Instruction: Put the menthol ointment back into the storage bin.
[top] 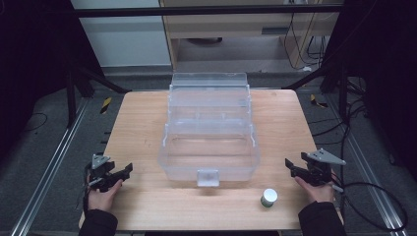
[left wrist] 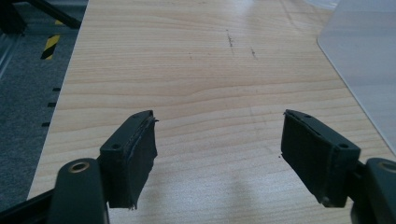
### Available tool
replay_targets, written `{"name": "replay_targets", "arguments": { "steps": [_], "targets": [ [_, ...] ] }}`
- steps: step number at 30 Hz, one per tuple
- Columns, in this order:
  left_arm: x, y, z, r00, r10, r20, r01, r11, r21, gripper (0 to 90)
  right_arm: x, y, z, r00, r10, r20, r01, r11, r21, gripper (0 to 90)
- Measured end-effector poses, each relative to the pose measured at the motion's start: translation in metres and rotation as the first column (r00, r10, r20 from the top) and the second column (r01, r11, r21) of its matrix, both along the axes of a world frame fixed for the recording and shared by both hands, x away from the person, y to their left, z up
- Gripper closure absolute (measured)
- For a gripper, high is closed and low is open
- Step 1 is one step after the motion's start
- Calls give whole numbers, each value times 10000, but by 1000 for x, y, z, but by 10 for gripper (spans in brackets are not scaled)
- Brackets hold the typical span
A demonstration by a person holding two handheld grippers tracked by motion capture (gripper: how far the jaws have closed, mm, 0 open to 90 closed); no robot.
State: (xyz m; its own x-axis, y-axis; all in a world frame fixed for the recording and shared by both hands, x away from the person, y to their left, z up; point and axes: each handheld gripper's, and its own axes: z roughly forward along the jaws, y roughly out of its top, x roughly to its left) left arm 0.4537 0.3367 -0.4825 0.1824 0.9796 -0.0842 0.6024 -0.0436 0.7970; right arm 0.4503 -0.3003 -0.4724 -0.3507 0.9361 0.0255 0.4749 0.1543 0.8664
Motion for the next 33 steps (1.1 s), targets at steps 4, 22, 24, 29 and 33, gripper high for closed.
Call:
{"name": "replay_targets", "arguments": {
  "steps": [4,22,24,29,33],
  "targets": [
    [-1,0,2,10000,-45,-7,45,10000,-35,279,-4,5,9,9989,390,255,-380,9984,-415,315],
    [-2,-2,0,9990,-66,-437,69,10000,60,353,0,14,49,9896,1432,-108,-1435,9826,-1178,318],
    [-2,-2,1,9990,-79,-431,82,10000,51,359,3,17,56,9862,1601,-420,-1641,9790,-1212,317],
    [-2,-3,0,9991,-106,-415,117,9996,269,368,5,22,68,9700,2263,-887,-2363,9634,-1265,308],
    [-2,-4,0,9988,-177,-465,195,9990,395,376,4,26,74,9569,2663,-1157,-2807,9502,-1352,297]
  ]
}}
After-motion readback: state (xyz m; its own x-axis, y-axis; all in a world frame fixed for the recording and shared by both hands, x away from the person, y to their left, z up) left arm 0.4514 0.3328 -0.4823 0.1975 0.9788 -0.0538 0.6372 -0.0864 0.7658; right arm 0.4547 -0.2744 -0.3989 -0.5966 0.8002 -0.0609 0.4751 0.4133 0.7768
